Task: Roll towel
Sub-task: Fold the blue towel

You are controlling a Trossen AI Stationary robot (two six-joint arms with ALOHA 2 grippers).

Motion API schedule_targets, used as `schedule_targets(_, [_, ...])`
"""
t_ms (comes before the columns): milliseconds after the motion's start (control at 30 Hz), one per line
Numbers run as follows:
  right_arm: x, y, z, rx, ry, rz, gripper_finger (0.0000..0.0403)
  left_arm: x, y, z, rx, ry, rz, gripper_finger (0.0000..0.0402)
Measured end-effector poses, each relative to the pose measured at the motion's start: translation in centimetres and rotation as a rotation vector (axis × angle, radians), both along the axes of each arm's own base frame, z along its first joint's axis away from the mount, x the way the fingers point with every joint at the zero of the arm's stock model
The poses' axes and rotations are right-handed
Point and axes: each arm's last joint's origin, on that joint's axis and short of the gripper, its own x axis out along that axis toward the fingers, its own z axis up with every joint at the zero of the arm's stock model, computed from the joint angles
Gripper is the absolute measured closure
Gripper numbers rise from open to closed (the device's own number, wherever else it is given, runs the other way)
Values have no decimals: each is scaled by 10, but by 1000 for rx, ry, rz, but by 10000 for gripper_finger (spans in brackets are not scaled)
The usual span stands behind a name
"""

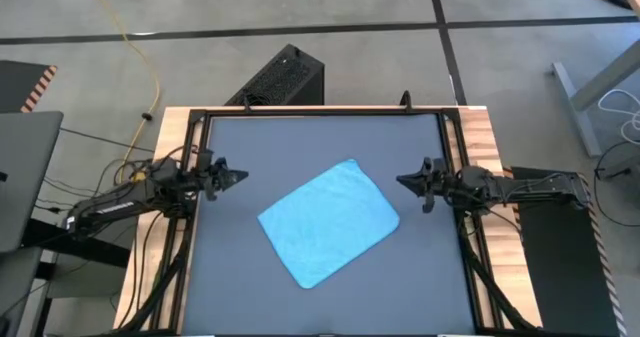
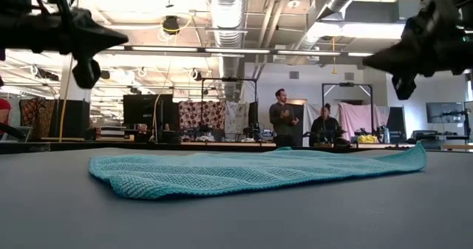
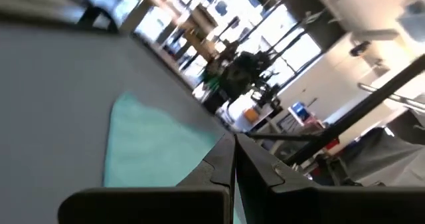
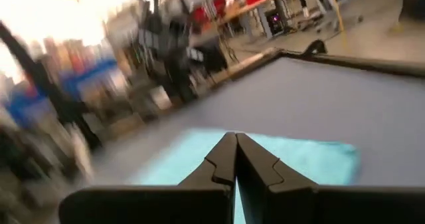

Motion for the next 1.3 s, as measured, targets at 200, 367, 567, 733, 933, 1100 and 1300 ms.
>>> schedule_targets(200, [-2, -1, 21, 139, -257, -35, 370, 4, 1, 15, 86, 48, 5, 401])
schedule_targets(367, [2, 0, 38, 341, -382, -19, 370, 19, 3, 27, 188, 155, -73, 401])
schedule_targets(567, [23, 4, 63, 392, -368, 6, 370, 37, 6, 40, 355, 343, -225, 401])
schedule_targets(733, [74, 21, 93, 295, -220, 57, 370, 50, 8, 44, 519, 488, -368, 401])
schedule_targets(933, [156, 68, 110, 225, -6, 142, 379, 69, 11, 34, 523, 519, -497, 401])
schedule_targets(1100, [210, 109, 105, 235, 203, 41, 384, 77, 9, 24, 476, 535, -611, 401])
schedule_targets(1300, [243, 145, 96, 350, 297, -74, 381, 80, -5, 24, 545, 493, -706, 401])
